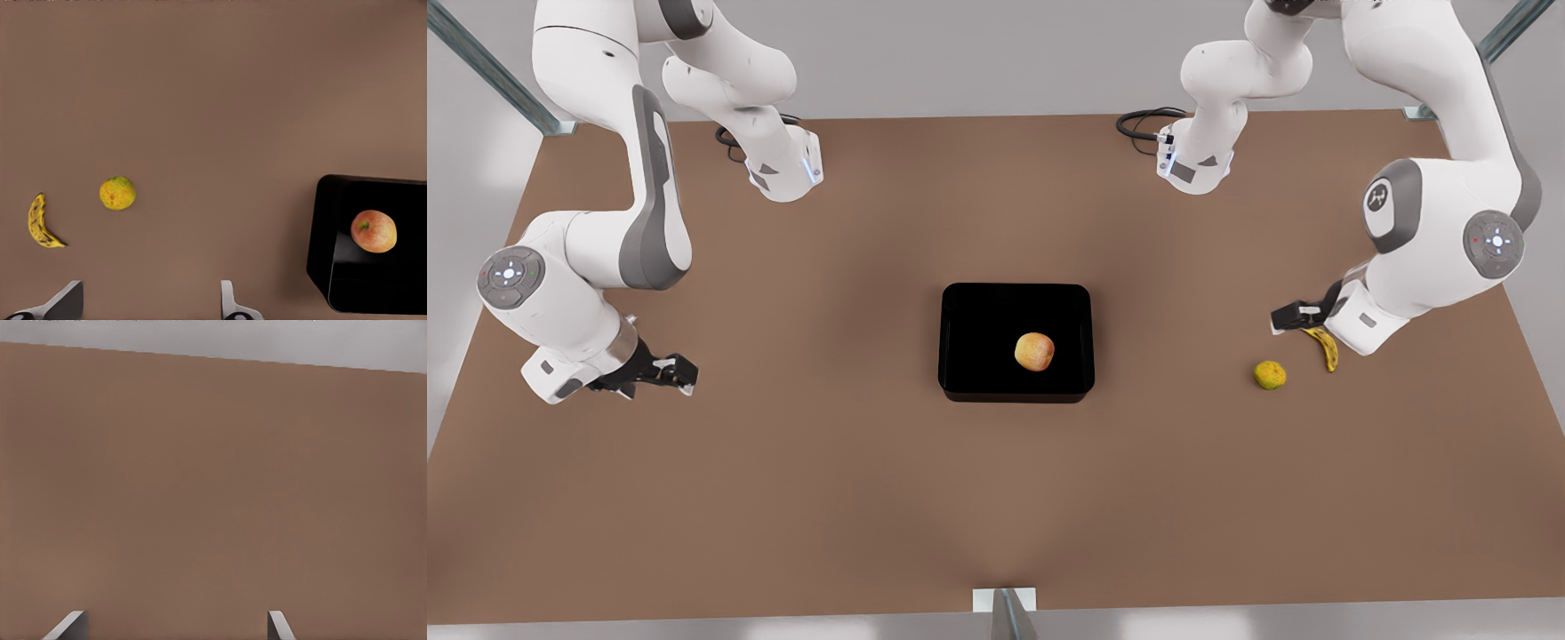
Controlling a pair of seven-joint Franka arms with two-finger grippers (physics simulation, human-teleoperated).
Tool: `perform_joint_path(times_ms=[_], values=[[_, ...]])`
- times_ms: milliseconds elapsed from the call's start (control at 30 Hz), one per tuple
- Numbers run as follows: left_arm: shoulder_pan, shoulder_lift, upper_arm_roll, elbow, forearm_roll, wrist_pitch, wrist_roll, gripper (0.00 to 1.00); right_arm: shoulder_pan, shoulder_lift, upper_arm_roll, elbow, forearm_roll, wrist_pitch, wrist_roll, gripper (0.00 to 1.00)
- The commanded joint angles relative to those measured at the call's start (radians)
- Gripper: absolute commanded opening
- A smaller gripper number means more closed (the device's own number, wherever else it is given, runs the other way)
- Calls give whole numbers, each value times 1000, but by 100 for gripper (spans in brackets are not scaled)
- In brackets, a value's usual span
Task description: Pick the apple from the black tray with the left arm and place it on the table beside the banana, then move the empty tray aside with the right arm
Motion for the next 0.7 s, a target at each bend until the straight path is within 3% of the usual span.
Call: perform_joint_path(times_ms=[0, 100, 133, 167, 233, 367, 533, 667], values=[[2, 3, 0, 0, -7, 64, 65, 100, 0, -1, 0, 3, 1, 14, -19, 100], [-6, 1, -9, 17, -54, 54, 72, 100, 1, 4, 1, 3, -1, 14, -16, 100], [-6, 0, -60, 14, -70, 54, 58, 100, 1, 36, 1, 12, 1, 14, -13, 100], [-36, 3, -147, 14, 36, 63, -43, 100, -2, 122, -2, 69, 6, 14, -13, 100], [-191, 5, -154, 15, 87, 66, -86, 100, -2, 201, 0, 120, 2, 17, -11, 100], [-415, 73, -155, 11, 206, 164, -300, 100, -2, 119, -11, 216, 4, -159, -16, 100], [-523, 144, -161, 11, 193, 175, -633, 100, -2, 125, -3, 221, 6, -162, -19, 100], [-552, 209, -155, -54, 186, 339, -767, 100, -2, 125, -3, 221, 7, -162, -19, 100]])
